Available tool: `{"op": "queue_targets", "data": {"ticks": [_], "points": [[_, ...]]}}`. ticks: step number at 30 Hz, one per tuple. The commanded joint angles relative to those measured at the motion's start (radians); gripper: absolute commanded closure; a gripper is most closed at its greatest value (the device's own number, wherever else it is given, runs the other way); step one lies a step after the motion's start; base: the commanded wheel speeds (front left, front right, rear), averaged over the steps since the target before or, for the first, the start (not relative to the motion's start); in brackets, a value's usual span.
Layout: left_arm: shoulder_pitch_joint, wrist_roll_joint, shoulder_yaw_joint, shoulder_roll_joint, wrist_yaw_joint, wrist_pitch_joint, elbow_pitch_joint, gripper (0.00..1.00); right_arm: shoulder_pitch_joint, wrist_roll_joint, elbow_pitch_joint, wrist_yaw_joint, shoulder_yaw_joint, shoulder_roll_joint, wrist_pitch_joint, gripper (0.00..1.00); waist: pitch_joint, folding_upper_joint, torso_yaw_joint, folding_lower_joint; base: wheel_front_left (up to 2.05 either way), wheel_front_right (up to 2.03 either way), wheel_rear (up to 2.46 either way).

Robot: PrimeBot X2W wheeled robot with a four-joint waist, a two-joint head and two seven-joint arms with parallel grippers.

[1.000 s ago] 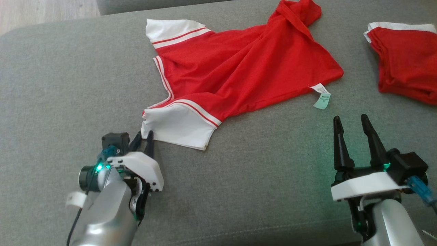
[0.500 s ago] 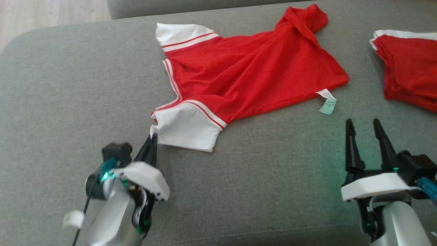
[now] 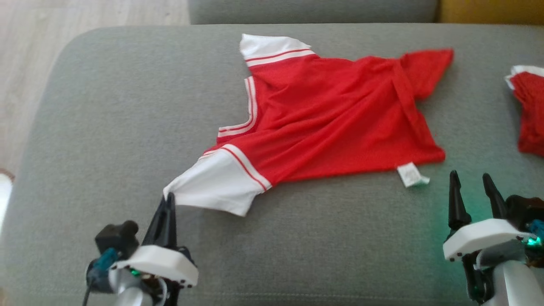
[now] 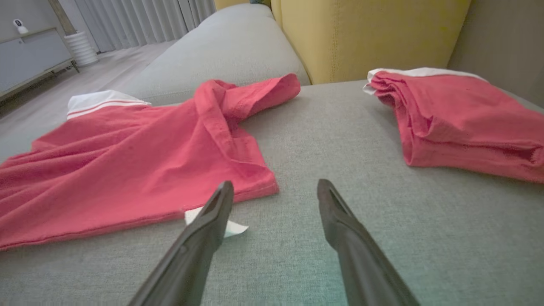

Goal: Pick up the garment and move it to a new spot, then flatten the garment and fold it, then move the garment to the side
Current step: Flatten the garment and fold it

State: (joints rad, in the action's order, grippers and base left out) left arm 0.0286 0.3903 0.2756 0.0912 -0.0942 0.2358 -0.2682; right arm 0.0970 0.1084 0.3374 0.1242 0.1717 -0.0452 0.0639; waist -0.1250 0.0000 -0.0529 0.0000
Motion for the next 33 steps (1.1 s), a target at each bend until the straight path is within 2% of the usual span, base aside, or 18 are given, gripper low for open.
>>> {"op": "queue_targets", "data": {"ticks": [1, 9, 25, 26, 27, 28, 29, 30, 33], "points": [[0.003, 0.009, -0.047, 0.023, -0.015, -0.008, 0.059, 1.00, 0.055, -0.014, -0.012, 0.007, -0.015, -0.005, -0.005, 0.00, 0.002, 0.0000, -0.021, 0.0000, 0.00, 0.00, 0.00], [-0.031, 0.010, -0.028, 0.024, -0.030, -0.039, 0.137, 1.00, 0.148, -0.018, 0.141, 0.007, 0.002, -0.005, -0.022, 0.00, -0.008, 0.0000, -0.056, 0.0000, 0.00, 0.00, 0.00], [-0.023, 0.013, -0.010, 0.024, -0.036, -0.039, 0.144, 1.00, 0.321, -0.082, 0.484, 0.007, 0.019, -0.005, -0.017, 0.00, -0.033, 0.0000, -0.068, 0.0000, 0.00, 0.00, 0.00], [-0.022, 0.014, -0.011, 0.025, -0.035, -0.038, 0.143, 1.00, 0.328, -0.080, 0.505, 0.007, 0.015, -0.005, -0.020, 0.07, -0.033, 0.0000, -0.067, 0.0000, 0.00, 0.00, 0.00], [-0.020, 0.014, -0.011, 0.025, -0.035, -0.037, 0.142, 1.00, 0.335, -0.074, 0.526, 0.007, 0.011, -0.005, -0.025, 0.40, -0.034, 0.0000, -0.066, 0.0000, 0.00, 0.00, 0.00], [-0.019, 0.015, -0.010, 0.025, -0.035, -0.035, 0.141, 1.00, 0.341, -0.068, 0.545, 0.007, 0.004, -0.005, -0.031, 0.59, -0.034, 0.0000, -0.064, 0.0000, 0.00, 0.00, 0.00], [-0.017, 0.015, -0.010, 0.025, -0.036, -0.034, 0.141, 1.00, 0.346, -0.061, 0.561, 0.007, -0.002, -0.005, -0.034, 0.73, -0.034, 0.0000, -0.063, 0.0000, 0.00, 0.00, 0.00], [-0.015, 0.015, -0.010, 0.026, -0.035, -0.033, 0.142, 1.00, 0.352, -0.048, 0.576, 0.007, -0.010, -0.005, -0.038, 1.00, -0.034, 0.0000, -0.061, 0.0000, 0.00, 0.00, 0.00], [-0.009, 0.014, -0.009, 0.026, -0.036, -0.027, 0.148, 1.00, 0.367, -0.010, 0.599, 0.007, -0.037, -0.005, -0.026, 1.00, -0.030, 0.0000, -0.055, 0.0000, 0.00, 0.00, 0.00]]}}
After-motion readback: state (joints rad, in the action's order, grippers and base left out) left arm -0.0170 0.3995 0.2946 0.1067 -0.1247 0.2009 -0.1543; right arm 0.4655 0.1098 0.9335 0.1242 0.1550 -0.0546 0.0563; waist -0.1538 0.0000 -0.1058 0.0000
